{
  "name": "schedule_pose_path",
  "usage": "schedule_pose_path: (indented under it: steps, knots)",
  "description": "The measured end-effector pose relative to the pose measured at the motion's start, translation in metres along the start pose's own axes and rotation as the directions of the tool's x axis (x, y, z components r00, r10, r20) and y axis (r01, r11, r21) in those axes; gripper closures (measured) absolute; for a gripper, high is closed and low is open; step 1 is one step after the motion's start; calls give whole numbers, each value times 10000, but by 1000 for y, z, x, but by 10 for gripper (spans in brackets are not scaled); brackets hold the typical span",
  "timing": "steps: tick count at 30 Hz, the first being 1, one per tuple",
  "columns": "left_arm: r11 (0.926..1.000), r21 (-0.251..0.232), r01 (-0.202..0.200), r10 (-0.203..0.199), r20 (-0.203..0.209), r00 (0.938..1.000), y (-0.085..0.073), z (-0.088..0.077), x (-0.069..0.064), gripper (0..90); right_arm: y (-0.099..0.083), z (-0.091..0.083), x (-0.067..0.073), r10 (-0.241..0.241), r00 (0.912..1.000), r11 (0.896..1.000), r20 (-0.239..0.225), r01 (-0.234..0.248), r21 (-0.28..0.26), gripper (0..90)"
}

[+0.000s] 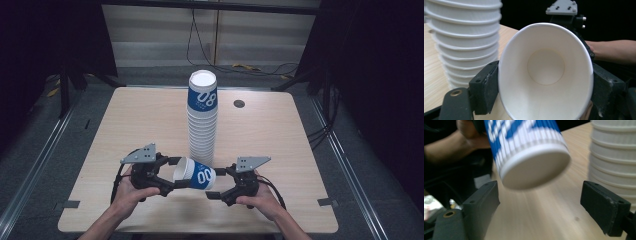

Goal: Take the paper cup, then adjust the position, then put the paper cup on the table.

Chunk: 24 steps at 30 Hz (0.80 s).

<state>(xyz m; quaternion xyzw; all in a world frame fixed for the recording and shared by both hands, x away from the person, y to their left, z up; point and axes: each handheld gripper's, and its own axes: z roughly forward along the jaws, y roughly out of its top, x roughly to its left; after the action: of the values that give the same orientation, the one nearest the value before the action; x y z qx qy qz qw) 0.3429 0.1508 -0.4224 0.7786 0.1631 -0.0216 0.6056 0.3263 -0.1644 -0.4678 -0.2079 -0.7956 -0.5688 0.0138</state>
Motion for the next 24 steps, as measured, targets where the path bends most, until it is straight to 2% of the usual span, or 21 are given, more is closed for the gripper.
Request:
schedule_pose_path:
  steps: [2,4,9,12,15,17,20,23,24]
  knots:
    - [9998,182,-87,91,-228,9997,1,-5,1,203,-1,-2,-2,141,9996,9999,234,-141,-32,152]
    - [9987,504,-3,14,-230,9997,2,-10,3,202,-2,-5,-5,299,9979,9996,575,-300,2,138]
    - [9973,725,107,-60,-647,9979,-1,-19,10,202,-2,-13,-12,553,9900,9984,1296,-537,-157,139]
    - [9966,803,173,-104,-848,9963,-2,-23,15,202,-2,-18,-15,700,9850,9974,1578,-664,-280,136]
    - [9961,839,284,-185,-1161,9931,-3,-28,18,200,-1,-22,-17,801,9788,9965,1886,-740,-389,136]
    - [9954,847,455,-324,-1505,9881,-3,-31,21,198,-1,-25,-19,889,9746,9957,2054,-814,-449,136]
    - [9943,866,621,-464,-1730,9838,-4,-36,26,197,-1,-27,-21,946,9694,9953,2266,-871,-428,137]
    - [9954,822,487,-315,-1987,9795,-4,-41,28,195,-1,-28,-23,987,9646,9951,2447,-931,-342,136]
    - [9954,858,430,-233,-2176,9758,-4,-41,28,195,-1,-28,-24,1023,9621,9947,2529,-983,-288,136]
